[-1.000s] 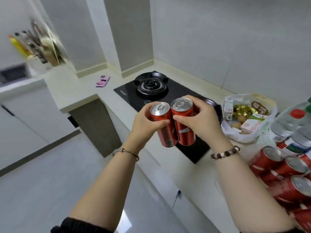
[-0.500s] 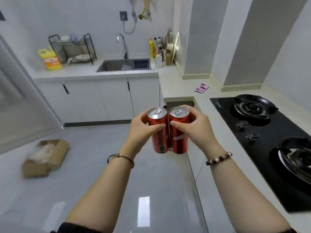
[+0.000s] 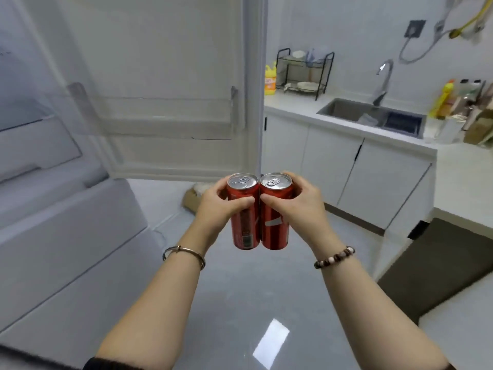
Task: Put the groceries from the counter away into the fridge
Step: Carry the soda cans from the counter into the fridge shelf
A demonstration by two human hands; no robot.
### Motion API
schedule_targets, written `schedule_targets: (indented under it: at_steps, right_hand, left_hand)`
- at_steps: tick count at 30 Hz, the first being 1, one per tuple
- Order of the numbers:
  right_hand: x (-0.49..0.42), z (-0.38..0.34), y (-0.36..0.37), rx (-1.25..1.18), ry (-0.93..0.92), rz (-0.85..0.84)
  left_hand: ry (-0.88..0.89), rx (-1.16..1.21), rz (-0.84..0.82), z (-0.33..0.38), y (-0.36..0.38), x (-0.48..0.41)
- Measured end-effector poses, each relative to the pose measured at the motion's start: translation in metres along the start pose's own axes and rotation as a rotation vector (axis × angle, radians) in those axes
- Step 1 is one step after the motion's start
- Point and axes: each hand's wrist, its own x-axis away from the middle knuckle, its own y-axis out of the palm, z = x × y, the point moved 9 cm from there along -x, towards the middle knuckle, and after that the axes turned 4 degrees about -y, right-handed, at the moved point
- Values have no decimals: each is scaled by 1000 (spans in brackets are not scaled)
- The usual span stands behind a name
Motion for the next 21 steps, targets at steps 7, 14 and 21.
schedule_targets:
  at_steps: [7, 14, 21]
  right_hand:
    - [-69, 9, 123, -75, -61, -304]
    - [-85, 5, 229, -160, -77, -527]
    - [-79, -14, 332, -221, -114, -666]
  left_hand:
    - [-4, -13, 379, -2, -114, -12]
    - [-9, 10, 641, -3, -203, 9]
    - [59, 10, 909, -1, -297, 39]
